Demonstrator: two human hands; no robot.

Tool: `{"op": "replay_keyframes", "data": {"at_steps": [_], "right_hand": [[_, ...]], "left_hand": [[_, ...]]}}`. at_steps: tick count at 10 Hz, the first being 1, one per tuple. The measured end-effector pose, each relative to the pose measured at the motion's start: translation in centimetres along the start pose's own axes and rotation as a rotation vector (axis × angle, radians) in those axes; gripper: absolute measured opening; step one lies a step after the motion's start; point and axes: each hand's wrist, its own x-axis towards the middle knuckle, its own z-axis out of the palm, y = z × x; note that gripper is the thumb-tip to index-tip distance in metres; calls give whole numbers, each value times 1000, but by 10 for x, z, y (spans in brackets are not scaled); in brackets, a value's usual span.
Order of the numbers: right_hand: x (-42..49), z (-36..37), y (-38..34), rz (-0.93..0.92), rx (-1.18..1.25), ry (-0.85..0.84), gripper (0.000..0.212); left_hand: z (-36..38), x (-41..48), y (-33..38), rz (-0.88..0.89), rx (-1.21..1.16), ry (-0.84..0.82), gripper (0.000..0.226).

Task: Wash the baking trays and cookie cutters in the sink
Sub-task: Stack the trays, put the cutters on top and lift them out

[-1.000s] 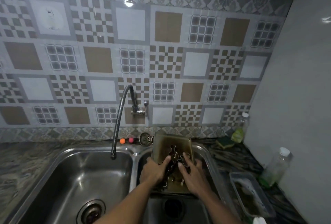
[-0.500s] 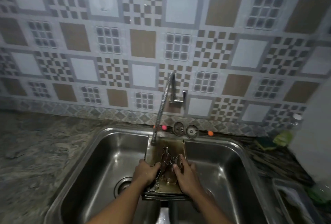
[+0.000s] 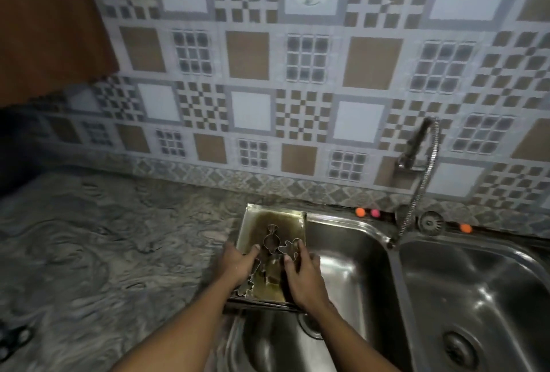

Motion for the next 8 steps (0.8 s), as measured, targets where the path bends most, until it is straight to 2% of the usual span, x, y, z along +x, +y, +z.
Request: {"op": "replay_keyframes", "data": {"at_steps": [1,2,3,4,5,6,7,8], "right_hand": [[6,54,-34,3,33,-34,61],[4,102,-63,22,74,-62,62],[5,145,-72,27,104,-90,71],[3,174,-75,28,42,-95,72],[0,183,-84,42,-31,-88,69],[0,187,-80,28,-4,-93,71],[1,194,-70,26,-42,-110,73],[9,189,-77,-52,22,-90,64]], "left_hand": [[-44,32,-32,12,3,32,68],[-82,62,-69,0,34,41,69],[-109,81,-99,-4,60,29,71],[-123,96,-126,-17,90,23,66],[-124,107,-140,2,126,31,55],[-122,107,-140,13,205,33,50],[-123,107,-140,7,216,-5,52],[-133,107,-135,3,224,-1,60]]}}
